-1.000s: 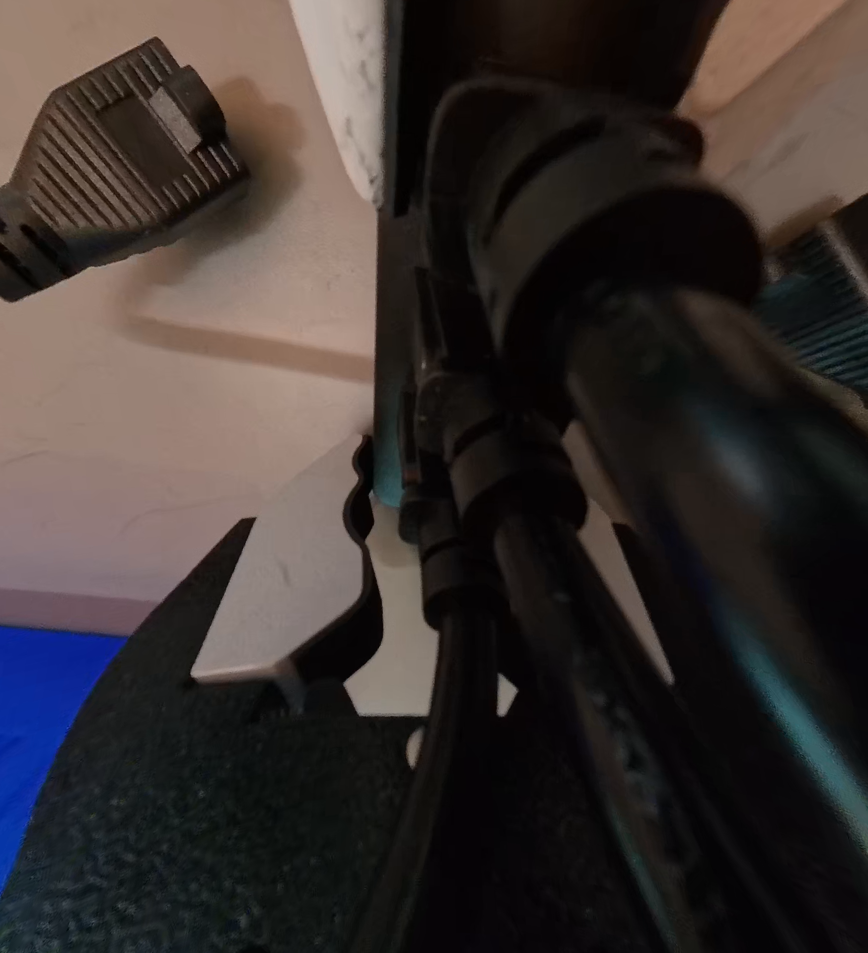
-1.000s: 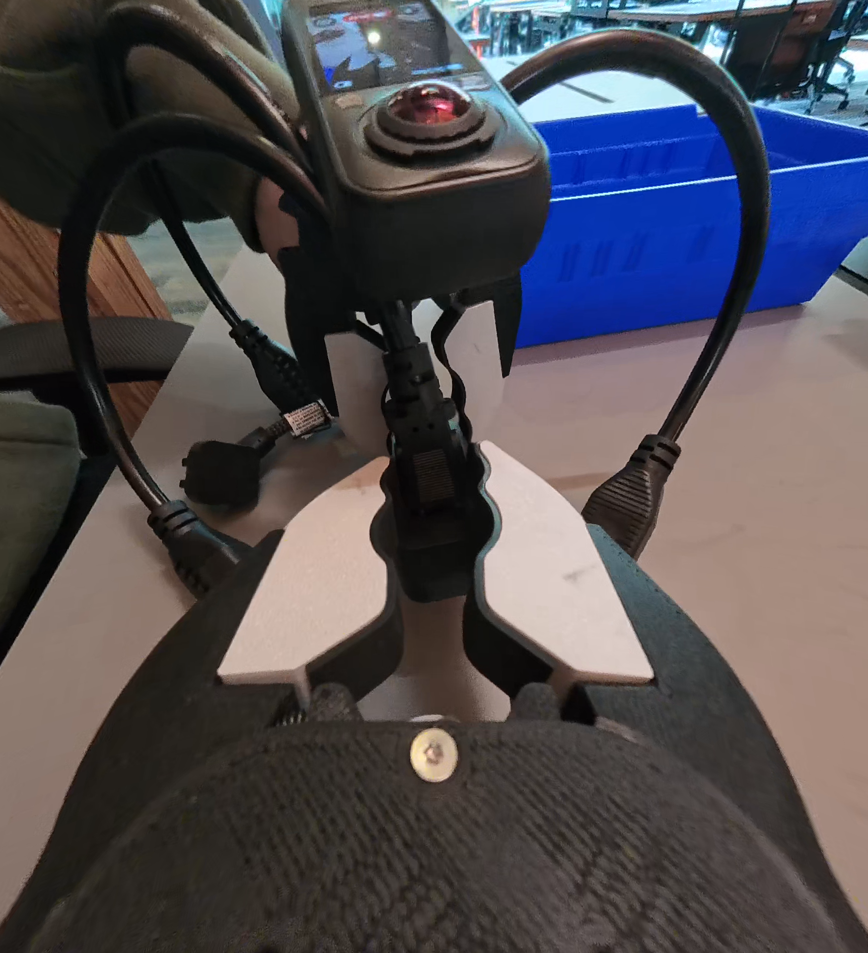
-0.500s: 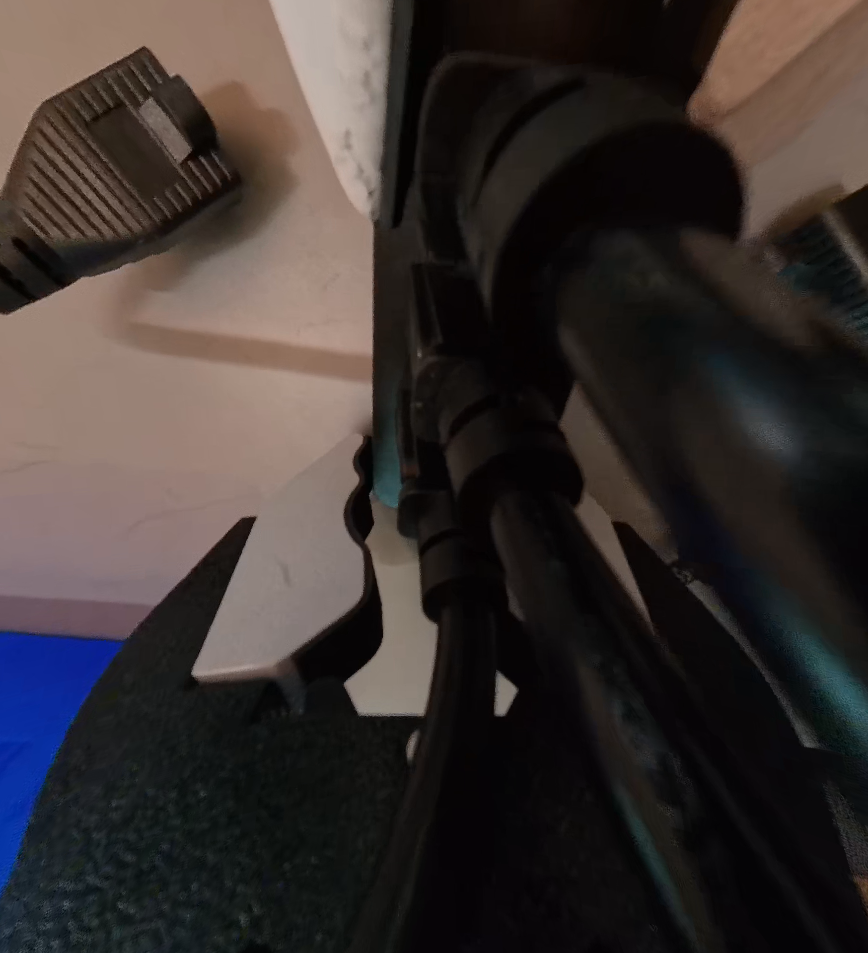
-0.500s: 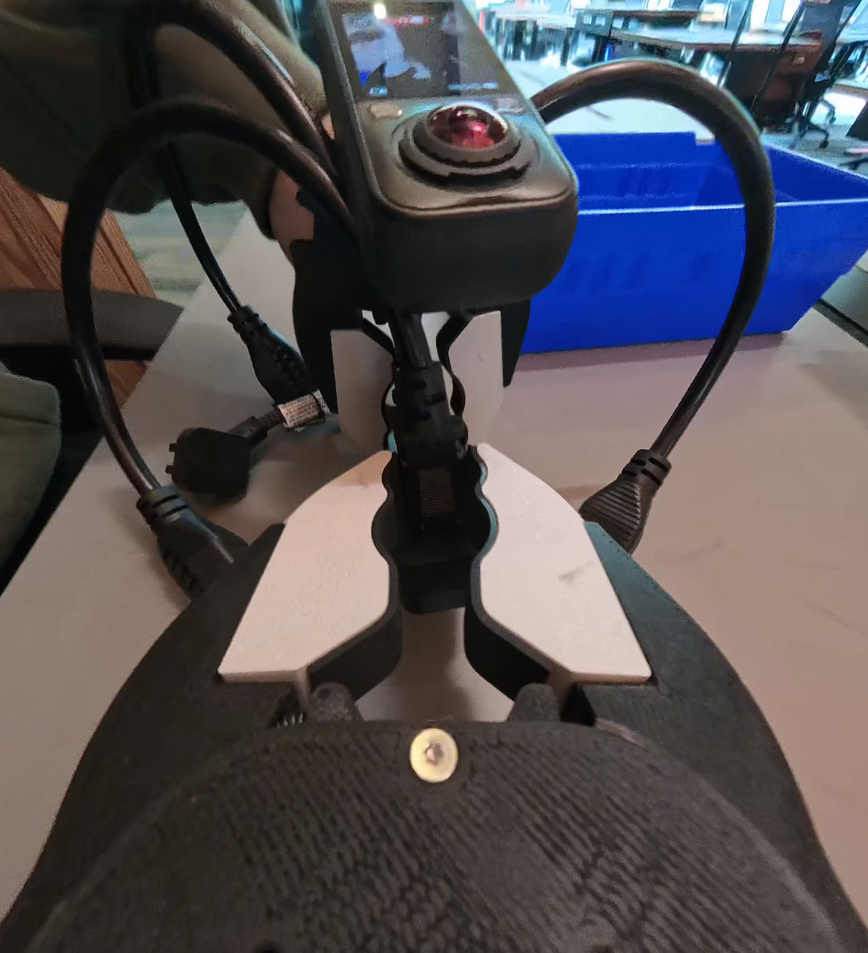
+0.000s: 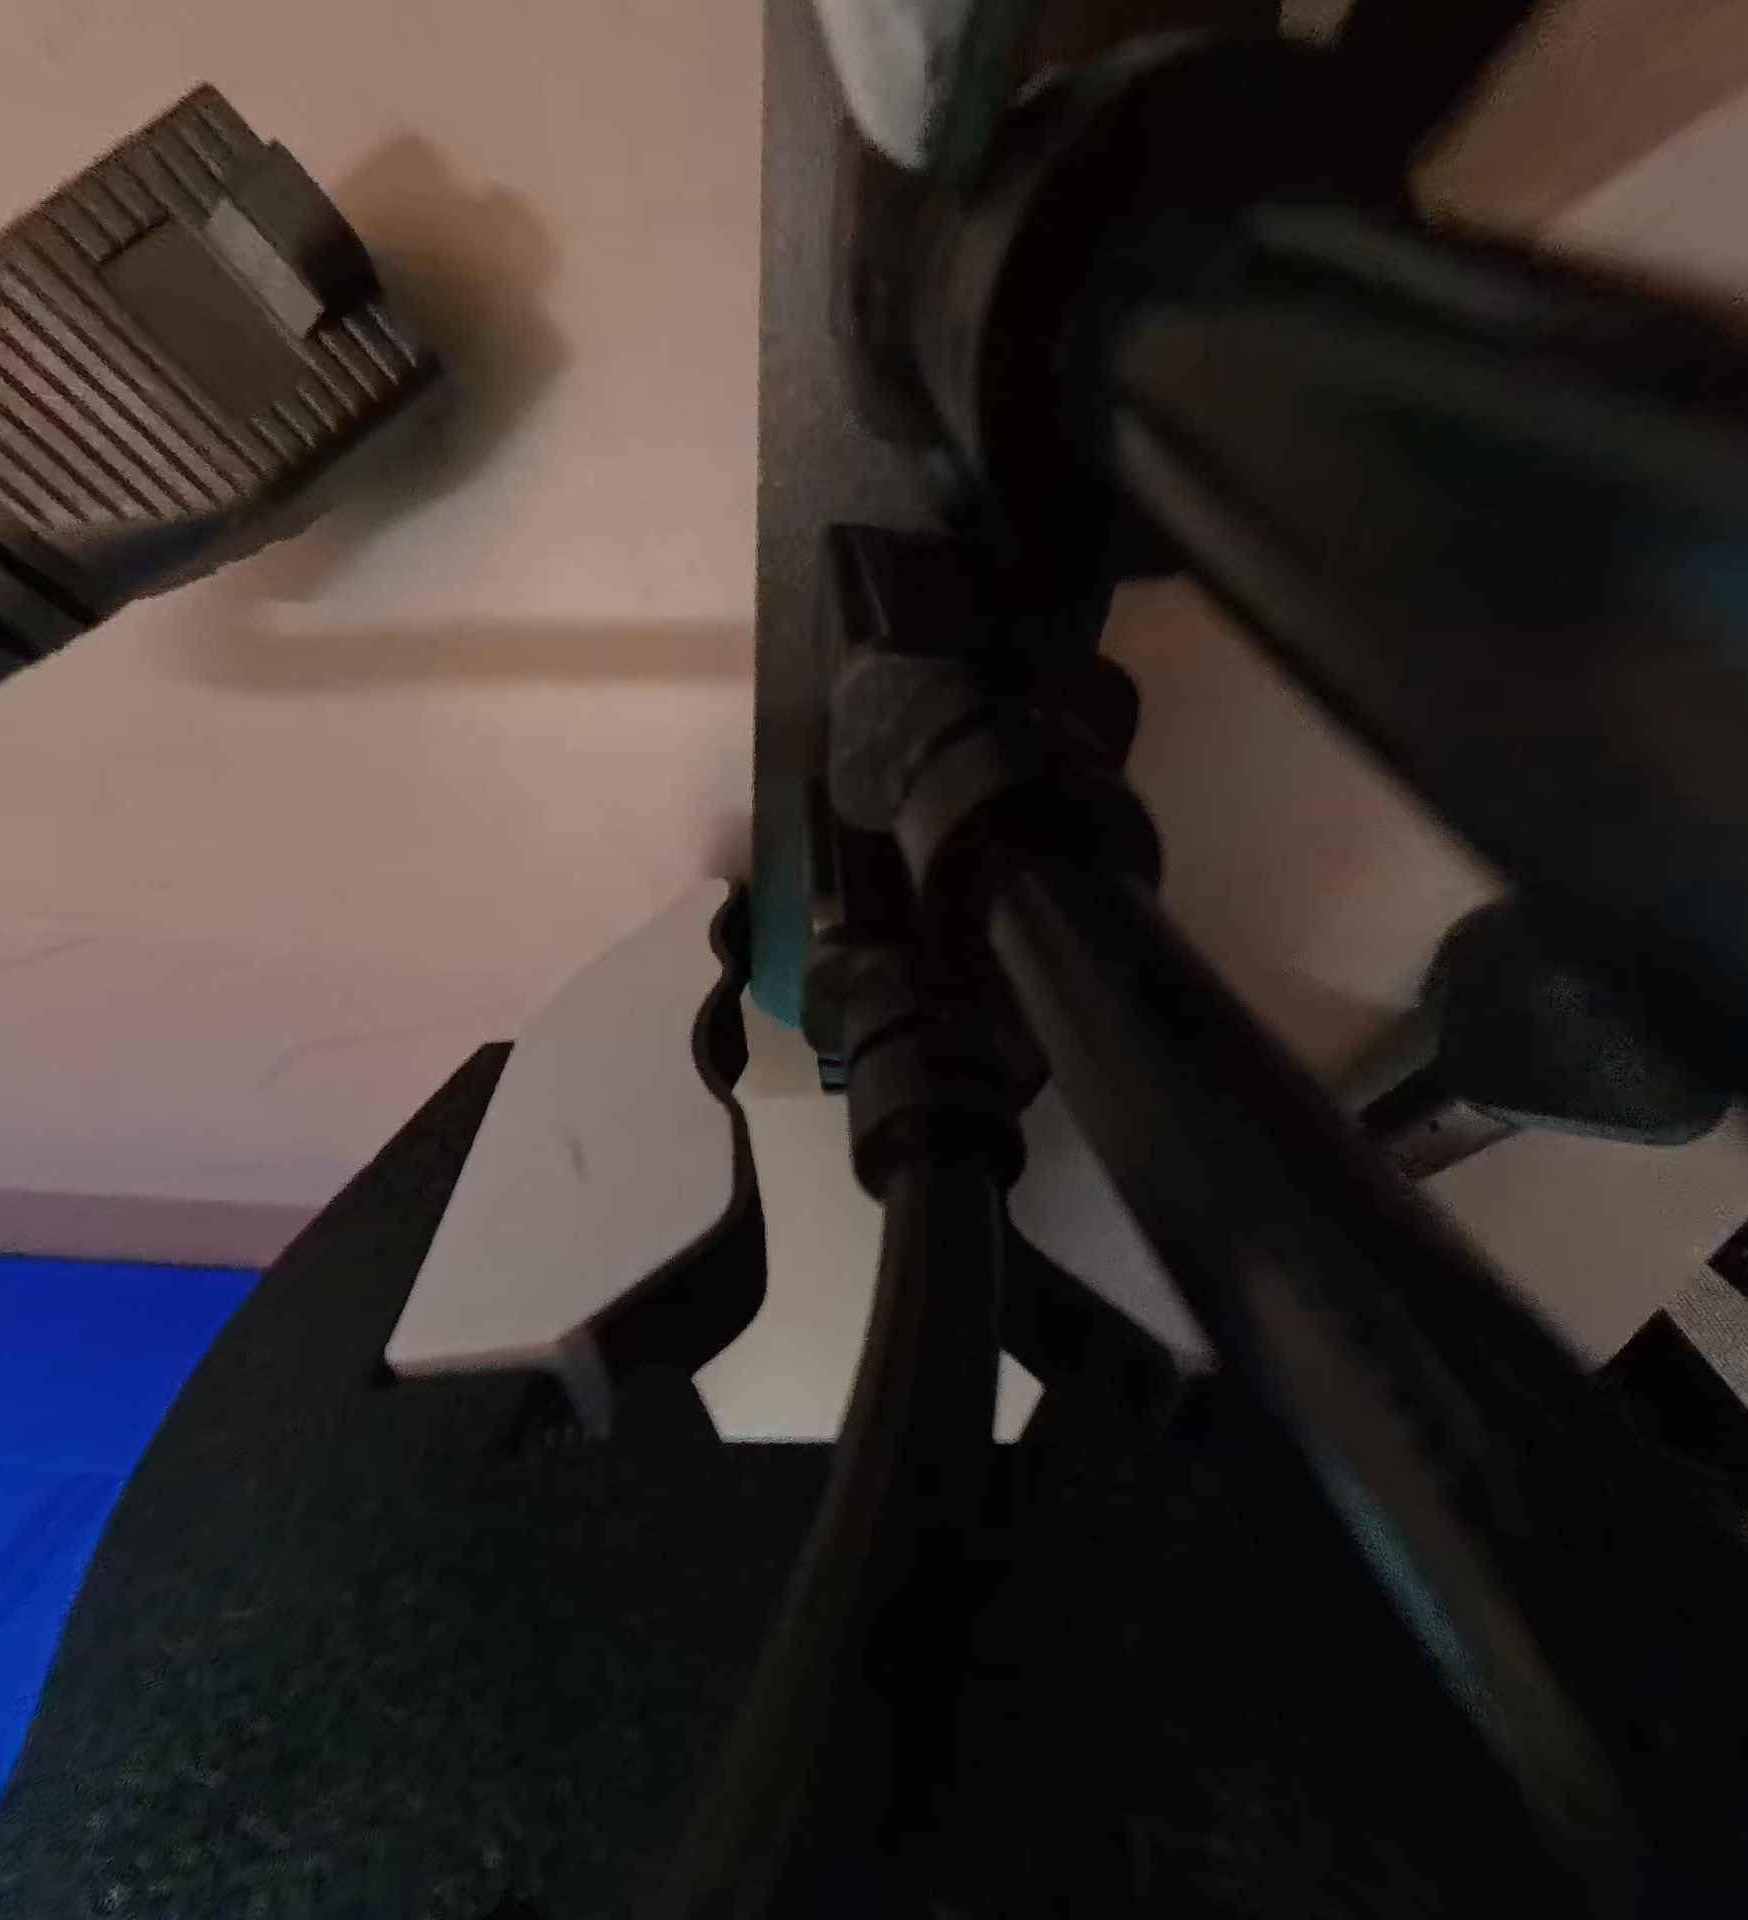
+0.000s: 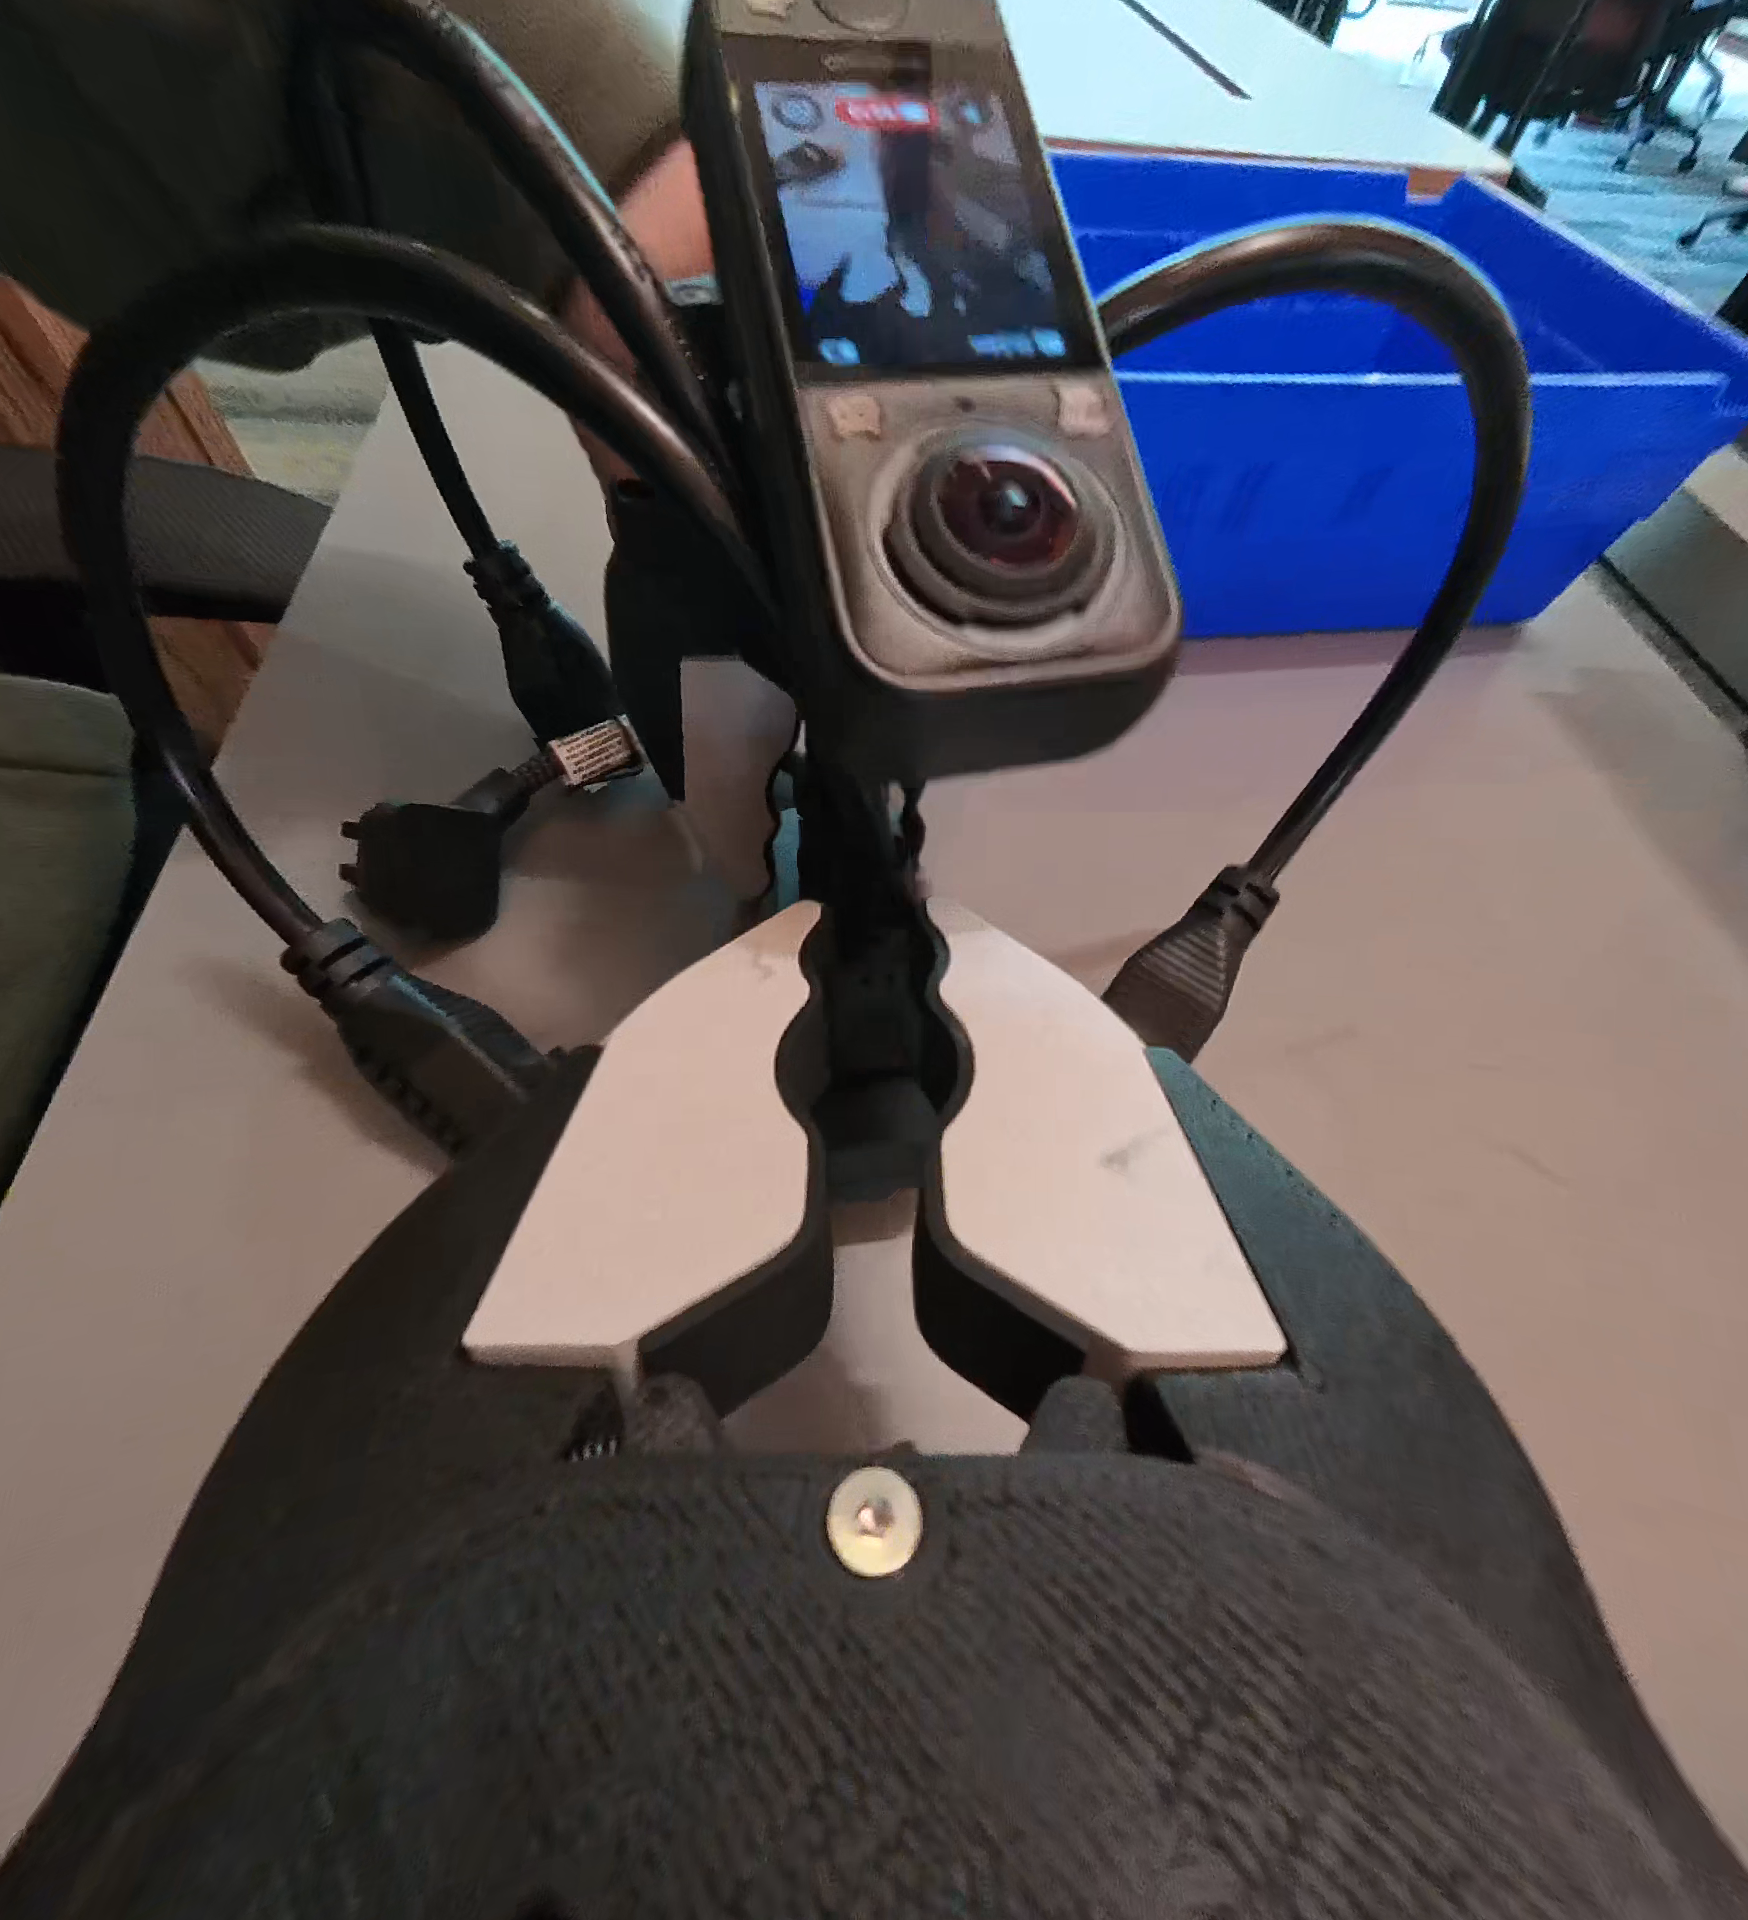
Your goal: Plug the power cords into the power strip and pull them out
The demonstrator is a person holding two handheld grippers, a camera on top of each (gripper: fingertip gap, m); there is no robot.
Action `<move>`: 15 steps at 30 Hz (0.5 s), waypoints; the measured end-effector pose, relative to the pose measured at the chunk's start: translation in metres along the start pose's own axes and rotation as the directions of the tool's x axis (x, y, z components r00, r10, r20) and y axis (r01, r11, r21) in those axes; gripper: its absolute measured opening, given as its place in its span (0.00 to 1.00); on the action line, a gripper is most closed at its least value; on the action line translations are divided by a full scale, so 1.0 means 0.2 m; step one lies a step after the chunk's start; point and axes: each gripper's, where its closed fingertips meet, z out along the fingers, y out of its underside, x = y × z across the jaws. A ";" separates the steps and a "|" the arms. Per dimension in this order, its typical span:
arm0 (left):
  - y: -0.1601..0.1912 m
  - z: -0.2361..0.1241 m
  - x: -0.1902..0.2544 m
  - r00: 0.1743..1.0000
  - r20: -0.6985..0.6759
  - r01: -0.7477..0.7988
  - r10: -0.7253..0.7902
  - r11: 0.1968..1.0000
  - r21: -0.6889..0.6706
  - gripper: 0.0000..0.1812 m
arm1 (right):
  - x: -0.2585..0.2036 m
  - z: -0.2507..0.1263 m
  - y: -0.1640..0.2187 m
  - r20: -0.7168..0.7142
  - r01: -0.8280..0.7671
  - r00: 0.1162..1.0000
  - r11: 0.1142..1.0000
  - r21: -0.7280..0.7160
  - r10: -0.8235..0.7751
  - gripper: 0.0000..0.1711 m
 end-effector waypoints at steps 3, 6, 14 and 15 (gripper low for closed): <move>-0.03 -0.02 0.00 0.999 0.033 0.009 -0.012 0.995 0.098 0.25 | 0.01 -0.02 0.05 -0.036 -0.024 0.999 1.000 -0.015 0.023 0.07; -0.05 -0.04 -0.01 0.998 0.065 -0.008 -0.007 0.975 0.224 0.24 | 0.01 -0.02 0.07 -0.045 -0.054 0.998 0.998 -0.013 0.054 0.07; -0.07 -0.08 0.01 0.991 0.132 -0.063 0.000 0.877 0.477 0.22 | -0.02 0.02 0.02 -0.031 -0.014 0.999 0.999 -0.051 0.012 0.07; -0.06 -0.09 0.01 0.993 0.116 -0.050 -0.008 0.874 0.483 0.22 | -0.02 0.02 0.02 -0.039 -0.008 0.999 0.998 -0.070 0.005 0.06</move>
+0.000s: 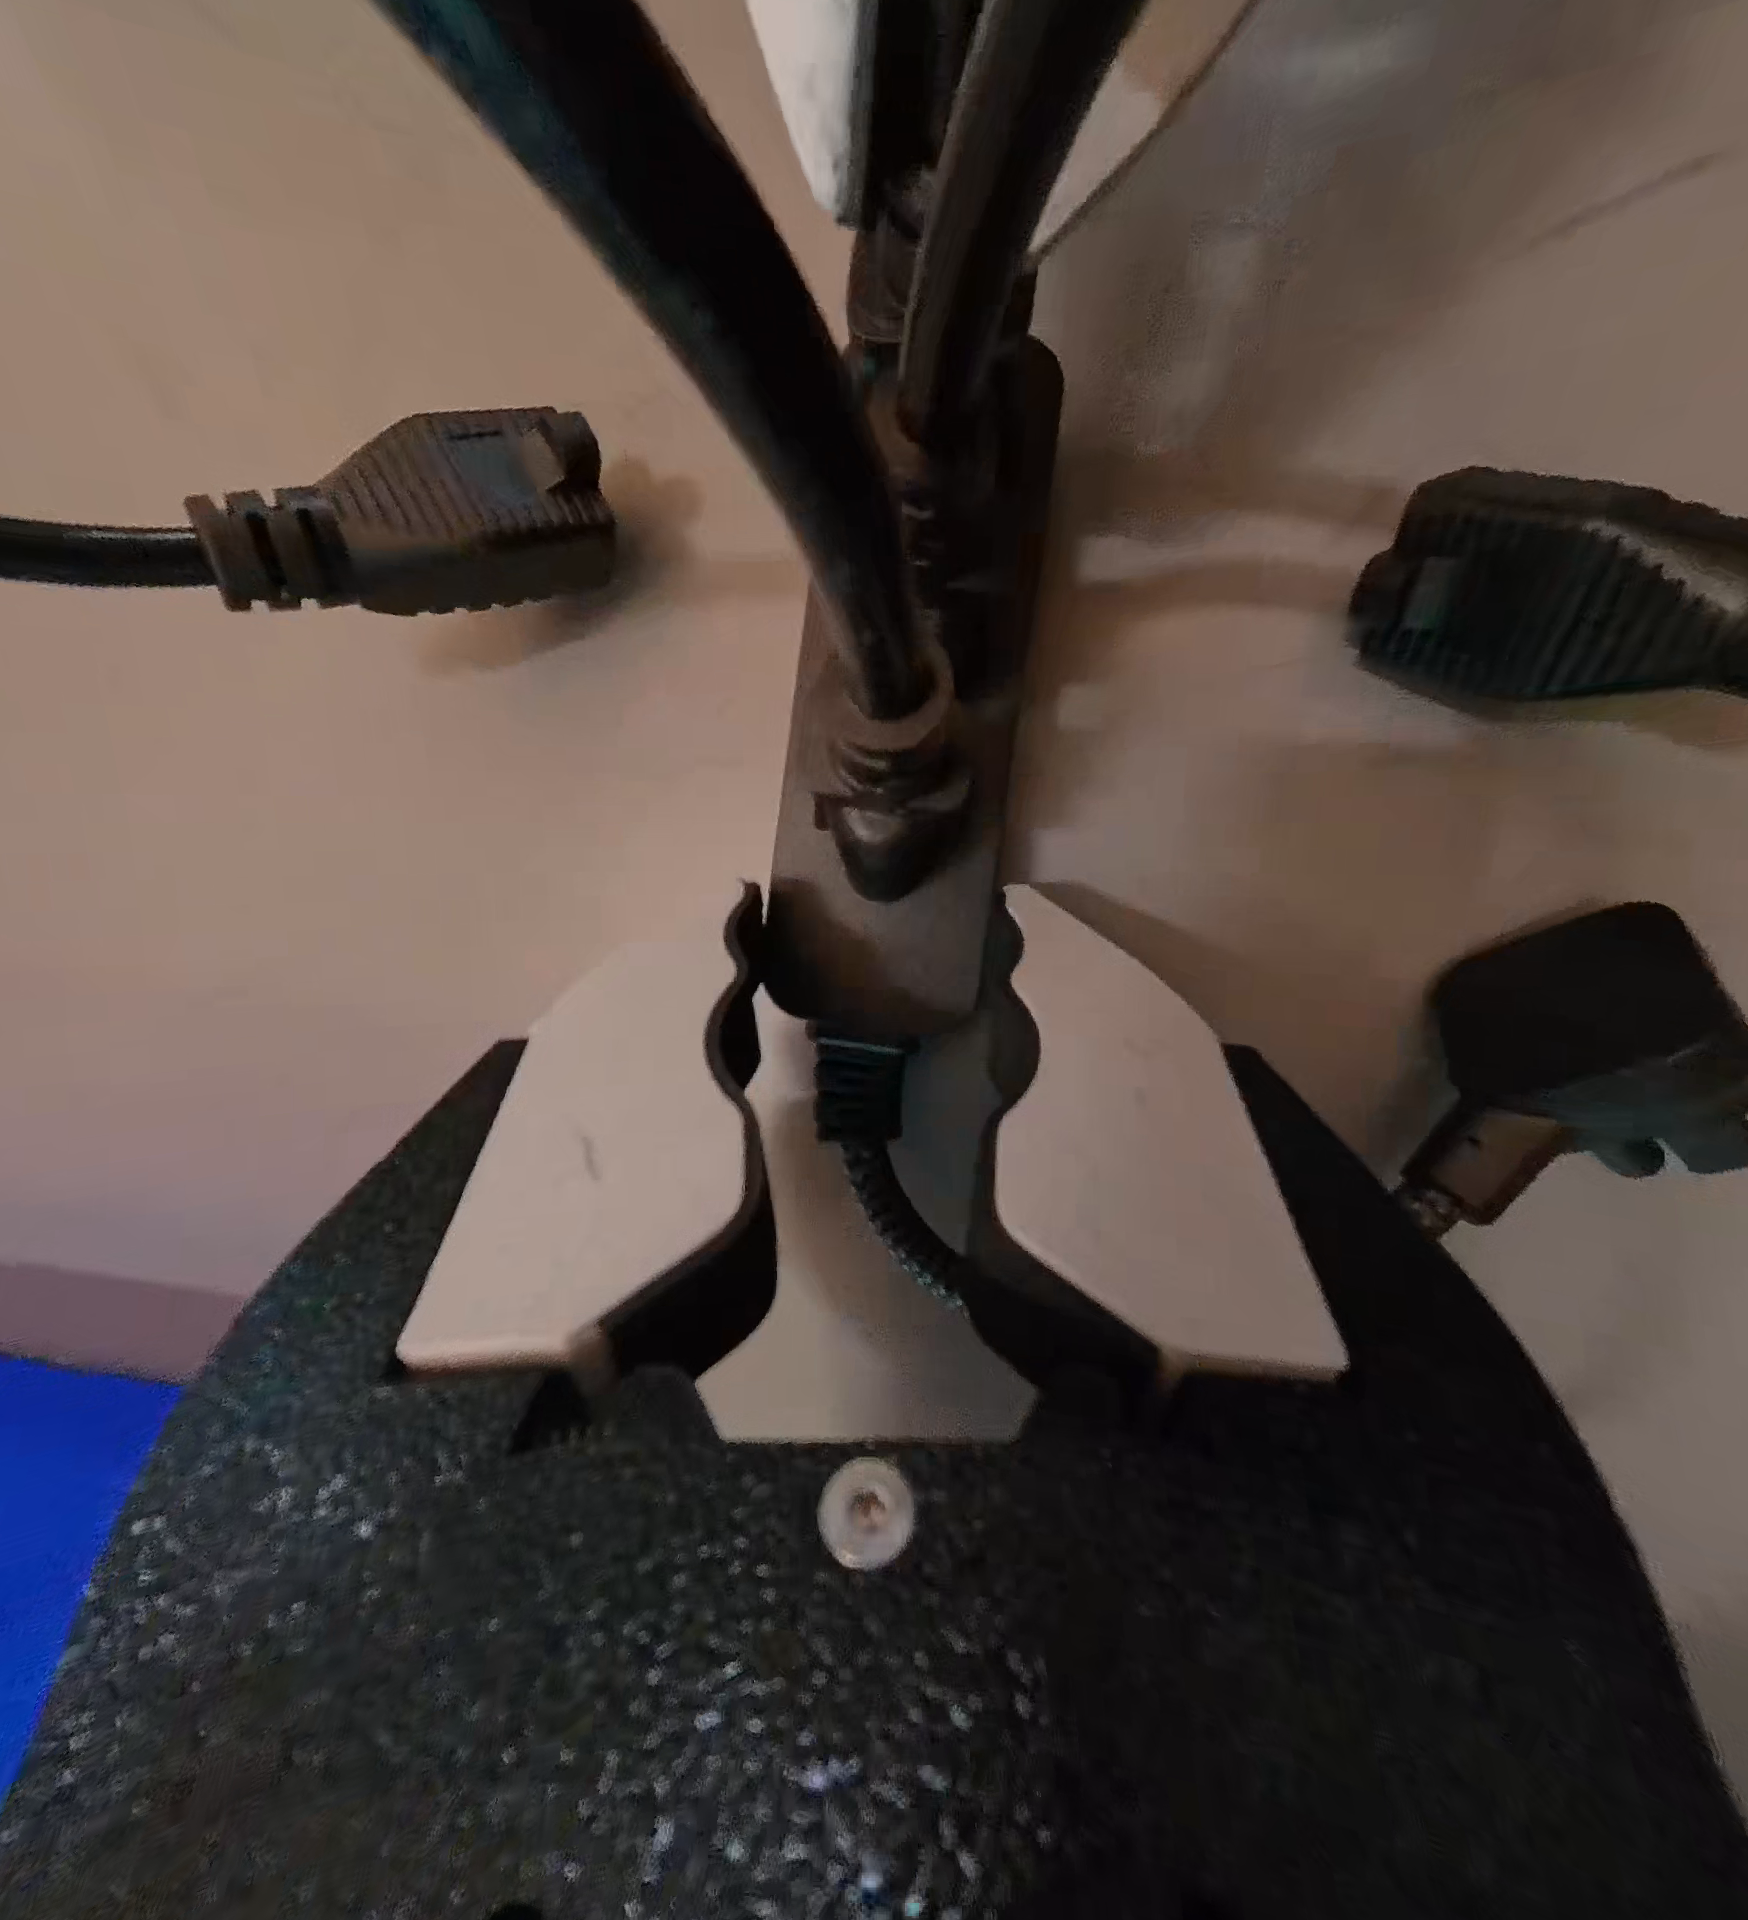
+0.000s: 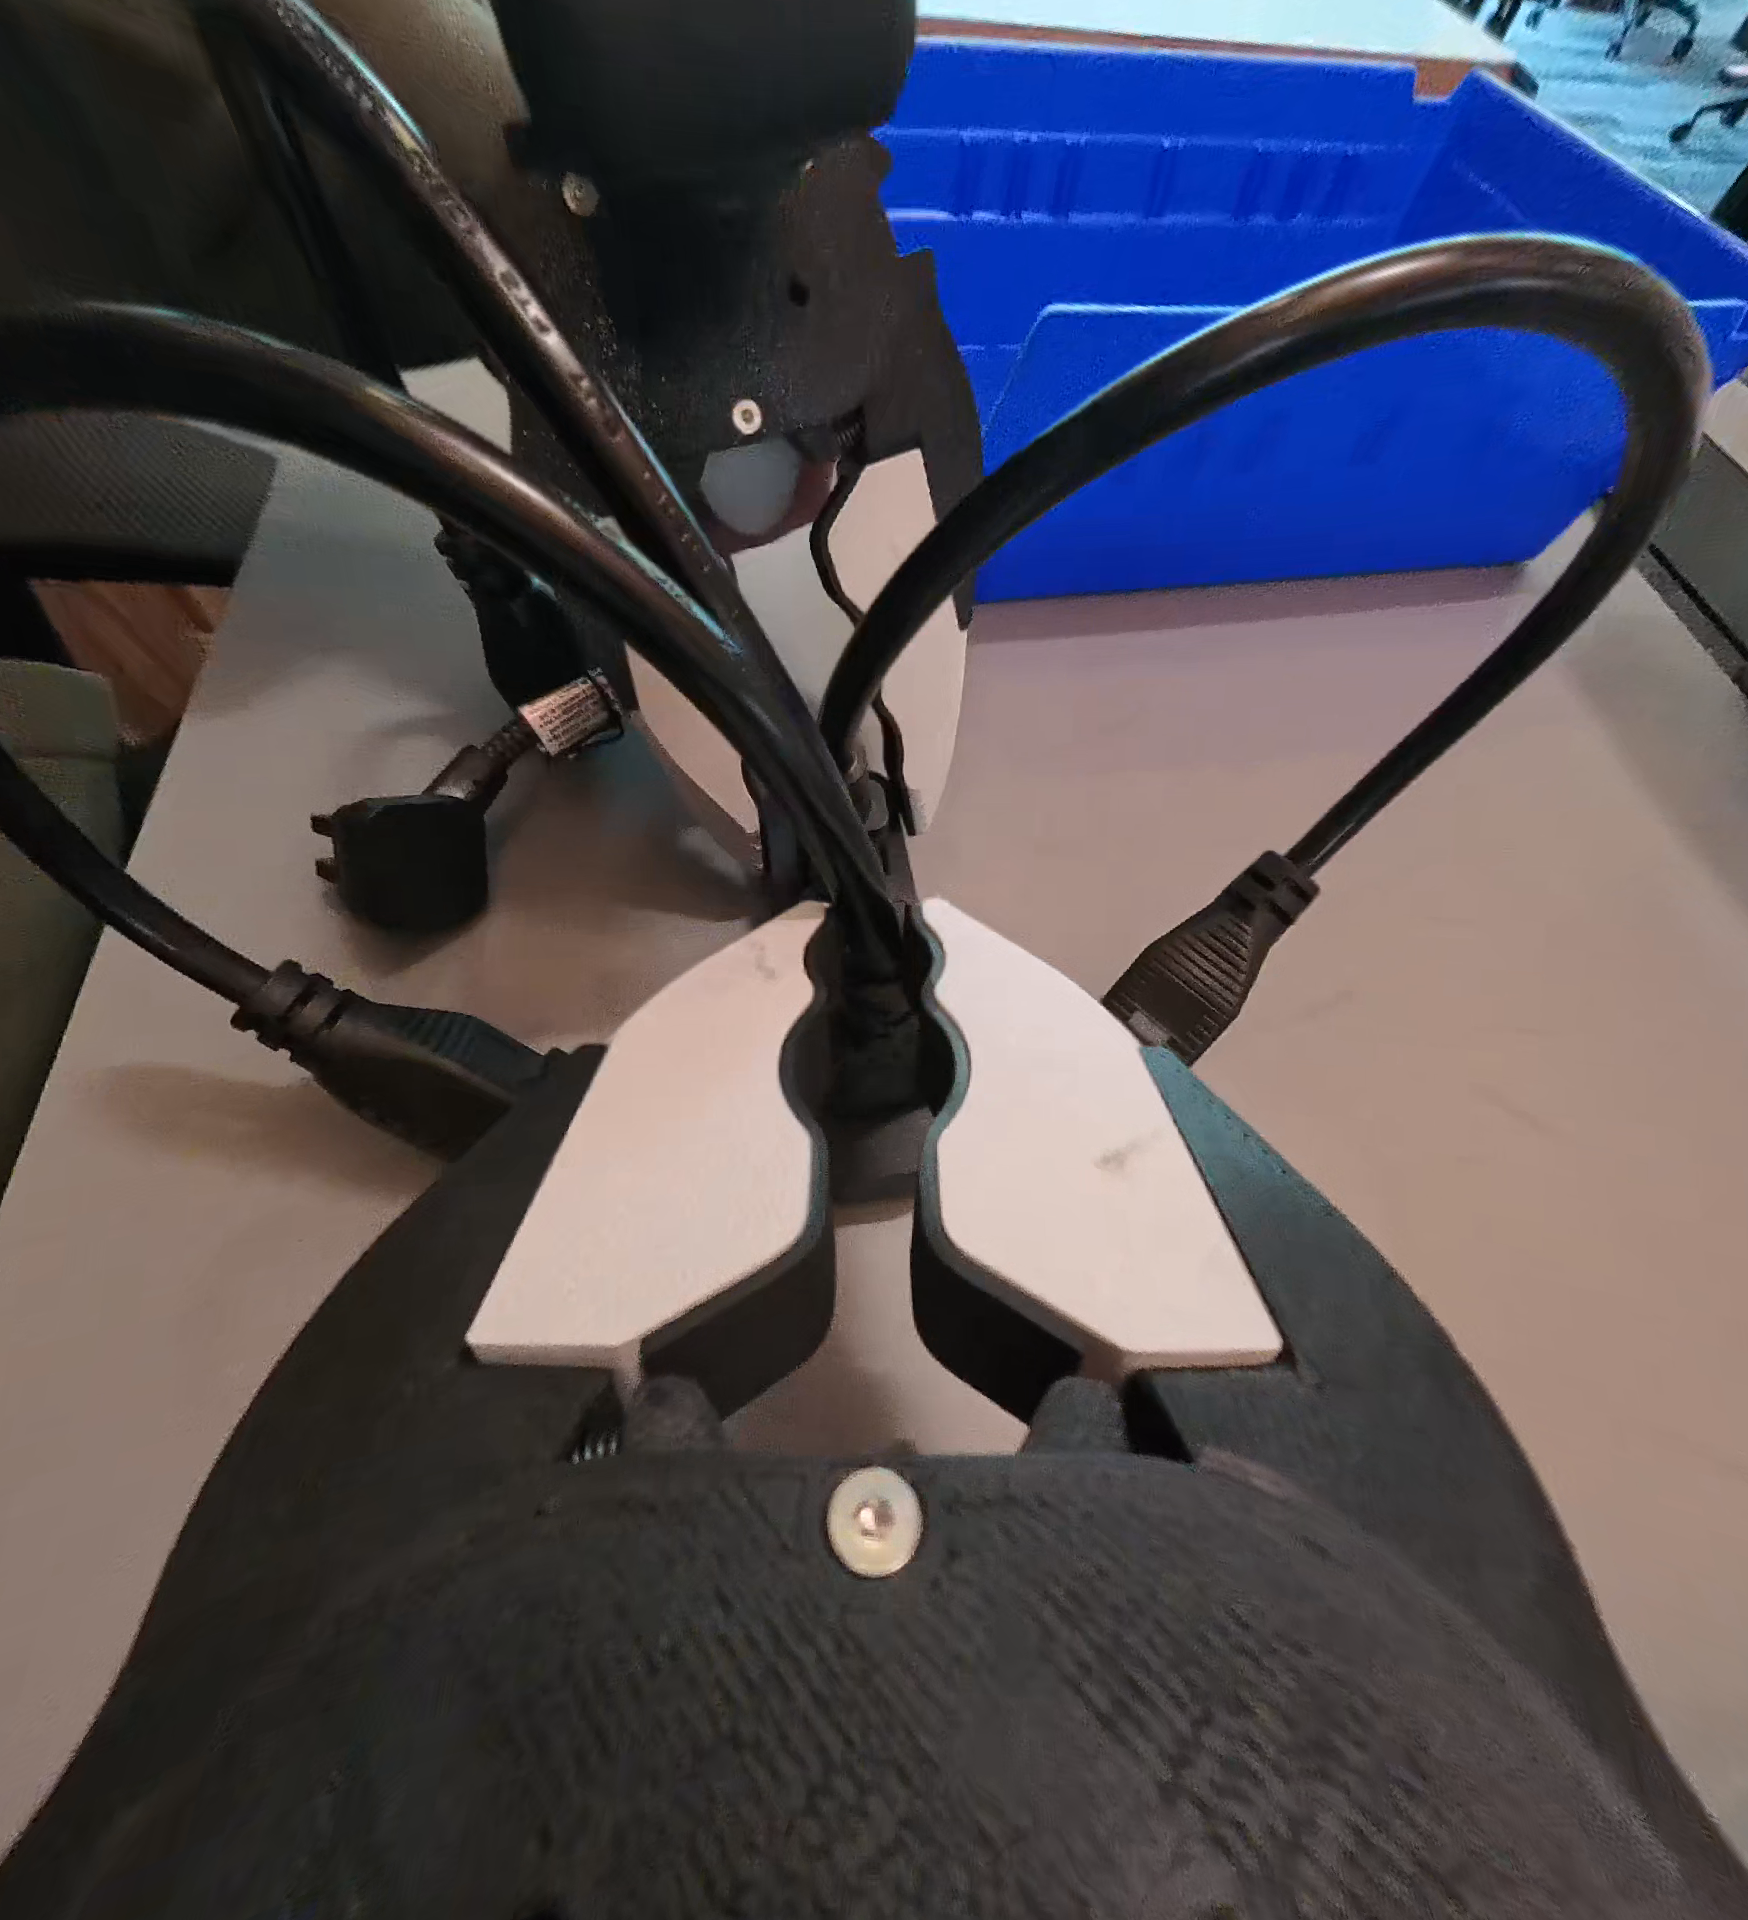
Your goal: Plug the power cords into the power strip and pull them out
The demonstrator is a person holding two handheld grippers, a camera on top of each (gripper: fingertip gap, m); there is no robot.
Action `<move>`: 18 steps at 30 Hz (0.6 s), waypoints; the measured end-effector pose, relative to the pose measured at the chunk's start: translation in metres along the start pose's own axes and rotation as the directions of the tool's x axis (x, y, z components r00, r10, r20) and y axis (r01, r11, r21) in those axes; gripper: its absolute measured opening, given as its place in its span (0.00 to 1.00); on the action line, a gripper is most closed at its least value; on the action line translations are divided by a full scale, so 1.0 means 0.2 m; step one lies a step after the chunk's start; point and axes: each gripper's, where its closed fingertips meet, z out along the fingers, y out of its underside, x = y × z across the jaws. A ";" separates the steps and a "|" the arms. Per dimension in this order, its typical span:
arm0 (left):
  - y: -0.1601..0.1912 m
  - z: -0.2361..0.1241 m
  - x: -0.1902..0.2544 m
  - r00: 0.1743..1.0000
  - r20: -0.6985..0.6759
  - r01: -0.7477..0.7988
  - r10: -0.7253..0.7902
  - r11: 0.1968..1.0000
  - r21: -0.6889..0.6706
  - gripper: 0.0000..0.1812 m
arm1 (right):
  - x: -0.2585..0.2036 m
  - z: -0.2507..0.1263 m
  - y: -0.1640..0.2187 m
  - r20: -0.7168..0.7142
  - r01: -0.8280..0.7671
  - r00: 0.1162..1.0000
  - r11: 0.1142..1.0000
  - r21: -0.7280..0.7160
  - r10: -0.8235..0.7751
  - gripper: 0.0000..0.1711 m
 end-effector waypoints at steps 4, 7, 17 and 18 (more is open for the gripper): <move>-0.02 0.01 0.00 0.999 -0.045 0.004 -0.003 1.000 0.021 0.22 | 0.01 0.00 0.01 -0.013 0.004 1.000 0.997 -0.081 -0.005 0.07; -0.01 0.04 0.00 0.998 -0.064 0.017 -0.015 0.999 0.035 0.23 | 0.01 -0.01 0.01 -0.013 -0.011 1.000 0.993 -0.116 0.009 0.10; -0.02 0.06 0.01 0.998 -0.061 0.009 0.000 0.989 0.144 0.24 | 0.02 -0.02 0.11 -0.009 0.037 0.999 0.955 -0.293 -0.041 0.09; -0.02 0.06 0.01 0.998 -0.063 0.008 0.001 0.990 0.141 0.24 | 0.02 -0.02 0.11 0.006 0.038 0.999 0.947 -0.320 -0.038 0.09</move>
